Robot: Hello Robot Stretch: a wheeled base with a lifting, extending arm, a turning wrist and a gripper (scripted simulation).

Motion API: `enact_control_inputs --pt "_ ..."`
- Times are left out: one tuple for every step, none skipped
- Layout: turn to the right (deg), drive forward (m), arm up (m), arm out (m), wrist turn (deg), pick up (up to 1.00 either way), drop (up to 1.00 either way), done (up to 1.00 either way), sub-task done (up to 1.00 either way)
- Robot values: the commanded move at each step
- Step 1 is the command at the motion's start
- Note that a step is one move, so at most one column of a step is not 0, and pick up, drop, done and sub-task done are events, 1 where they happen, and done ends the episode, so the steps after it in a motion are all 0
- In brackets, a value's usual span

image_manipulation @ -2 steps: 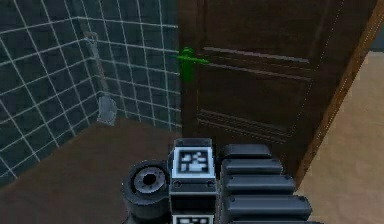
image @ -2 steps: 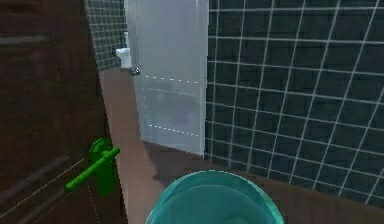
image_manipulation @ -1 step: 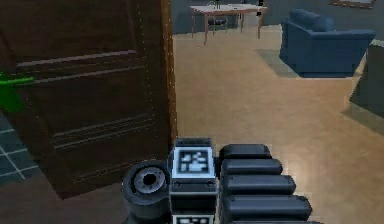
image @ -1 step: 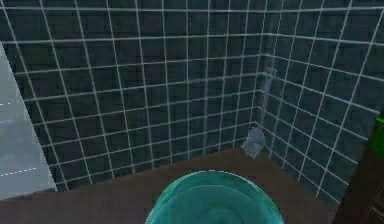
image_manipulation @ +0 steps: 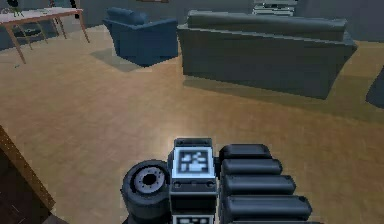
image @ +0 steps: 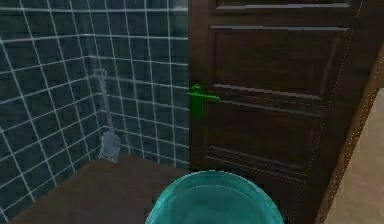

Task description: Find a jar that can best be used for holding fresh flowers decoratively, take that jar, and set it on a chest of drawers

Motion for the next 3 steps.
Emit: enact_control_inputs --pt "33.0 0.0 0.0 0.0 0.0 0.0 0.0 0.0 0.0" --pt "0.0 0.1 0.0 0.0 0.0 0.0 0.0 0.0 0.0" --pt "-45.0 0.0 0.0 0.0 0.0 0.0 0.0 0.0 0.0"
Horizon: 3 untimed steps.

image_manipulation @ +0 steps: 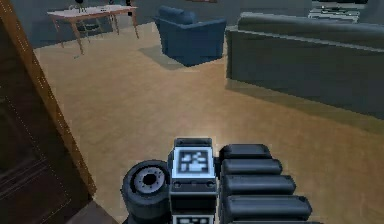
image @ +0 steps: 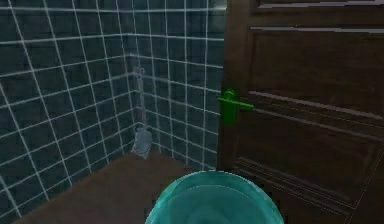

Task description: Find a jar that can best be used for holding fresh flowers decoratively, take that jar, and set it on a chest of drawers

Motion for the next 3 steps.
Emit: enact_control_inputs --pt "-45.0 0.0 0.0 0.0 0.0 0.0 0.0 0.0 0.0" --pt "-45.0 0.0 0.0 0.0 0.0 0.0 0.0 0.0 0.0" --pt "-45.0 0.0 0.0 0.0 0.0 0.0 0.0 0.0 0.0"
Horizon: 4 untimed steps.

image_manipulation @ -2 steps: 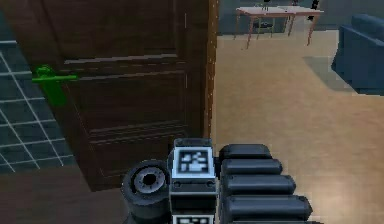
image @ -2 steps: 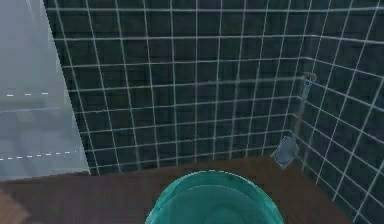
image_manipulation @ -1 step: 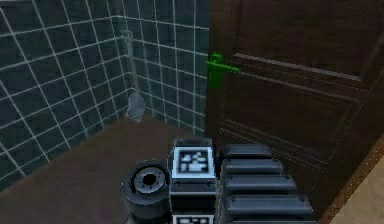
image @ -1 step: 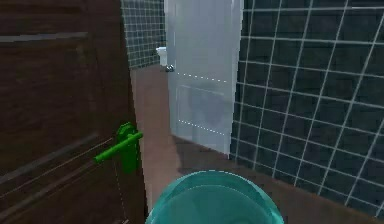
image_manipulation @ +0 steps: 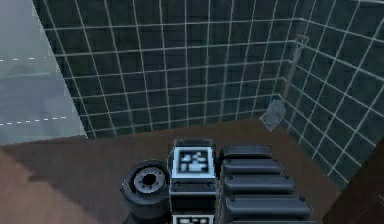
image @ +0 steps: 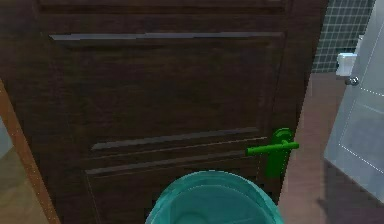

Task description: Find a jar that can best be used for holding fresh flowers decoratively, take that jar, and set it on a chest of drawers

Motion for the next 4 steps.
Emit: enact_control_inputs --pt "0.0 0.1 0.0 0.0 0.0 0.0 0.0 0.0 0.0" --pt "45.0 0.0 0.0 0.0 0.0 0.0 0.0 0.0 0.0" --pt "42.0 0.0 0.0 0.0 0.0 0.0 0.0 0.0 0.0" --pt "0.0 0.75 0.0 0.0 0.0 0.0 0.0 0.0 0.0"
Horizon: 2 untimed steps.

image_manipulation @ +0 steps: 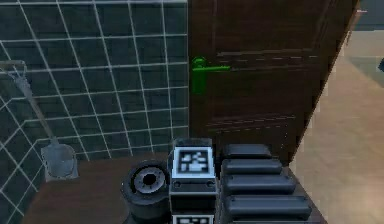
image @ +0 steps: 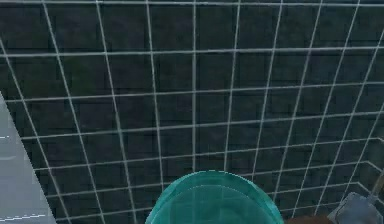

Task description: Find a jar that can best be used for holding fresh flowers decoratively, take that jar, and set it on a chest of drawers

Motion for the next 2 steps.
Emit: enact_control_inputs --pt "-45.0 0.0 0.0 0.0 0.0 0.0 0.0 0.0 0.0" --pt "-33.0 0.0 0.0 0.0 0.0 0.0 0.0 0.0 0.0"
